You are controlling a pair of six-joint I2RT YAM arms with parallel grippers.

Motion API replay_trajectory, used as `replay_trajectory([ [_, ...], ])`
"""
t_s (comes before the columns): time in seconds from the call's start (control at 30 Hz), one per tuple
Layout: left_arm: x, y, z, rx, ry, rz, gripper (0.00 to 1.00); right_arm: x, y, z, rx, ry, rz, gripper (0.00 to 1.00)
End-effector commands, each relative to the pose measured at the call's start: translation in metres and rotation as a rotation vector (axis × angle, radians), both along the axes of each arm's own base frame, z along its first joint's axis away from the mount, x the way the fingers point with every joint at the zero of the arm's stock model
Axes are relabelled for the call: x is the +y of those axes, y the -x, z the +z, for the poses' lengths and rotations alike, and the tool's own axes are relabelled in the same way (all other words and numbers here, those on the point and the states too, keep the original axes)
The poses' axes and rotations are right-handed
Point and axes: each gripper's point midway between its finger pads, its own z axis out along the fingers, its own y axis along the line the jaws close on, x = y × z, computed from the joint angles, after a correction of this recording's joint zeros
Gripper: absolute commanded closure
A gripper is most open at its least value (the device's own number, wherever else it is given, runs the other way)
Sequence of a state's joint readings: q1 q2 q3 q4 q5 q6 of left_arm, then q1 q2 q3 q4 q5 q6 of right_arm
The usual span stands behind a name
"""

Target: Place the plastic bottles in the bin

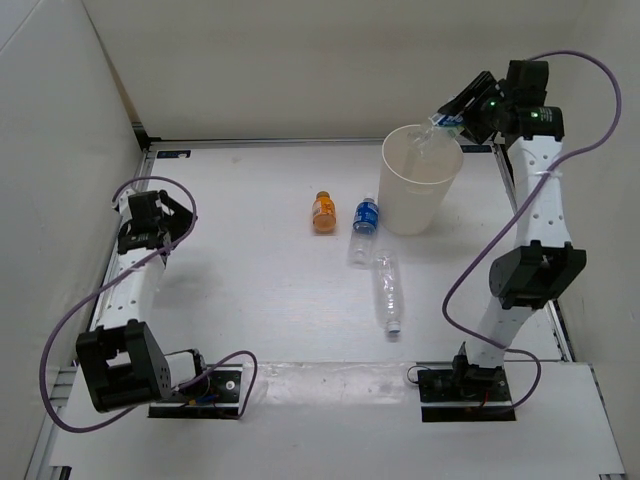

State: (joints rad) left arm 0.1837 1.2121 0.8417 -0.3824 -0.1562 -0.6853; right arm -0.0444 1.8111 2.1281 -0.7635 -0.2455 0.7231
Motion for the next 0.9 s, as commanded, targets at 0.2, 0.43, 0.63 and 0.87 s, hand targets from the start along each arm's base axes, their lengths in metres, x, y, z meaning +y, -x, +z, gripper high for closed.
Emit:
replay_trajectory([
  [0.2, 0.011, -0.013, 0.010, -0.002, 0.136, 0.016, 0.01, 0.008, 0.011, -0.006, 0.051, 0.324, -0.039, 0.46],
  [0.43, 0.017, -0.005, -0.004, 0.020, 0.210, 0.023, 0.01, 0.018, 0.021, -0.026, 0.102, 0.504, -0.007, 0.34],
  [0.63, 0.016, -0.009, -0.015, -0.013, 0.376, 0.048, 0.01, 0.024, 0.030, -0.045, 0.159, 0.545, 0.025, 0.29],
  [0.87, 0.018, -0.015, -0.016, -0.048, 0.444, 0.108, 0.01, 0.027, 0.035, -0.056, 0.198, 0.553, 0.052, 0.15],
])
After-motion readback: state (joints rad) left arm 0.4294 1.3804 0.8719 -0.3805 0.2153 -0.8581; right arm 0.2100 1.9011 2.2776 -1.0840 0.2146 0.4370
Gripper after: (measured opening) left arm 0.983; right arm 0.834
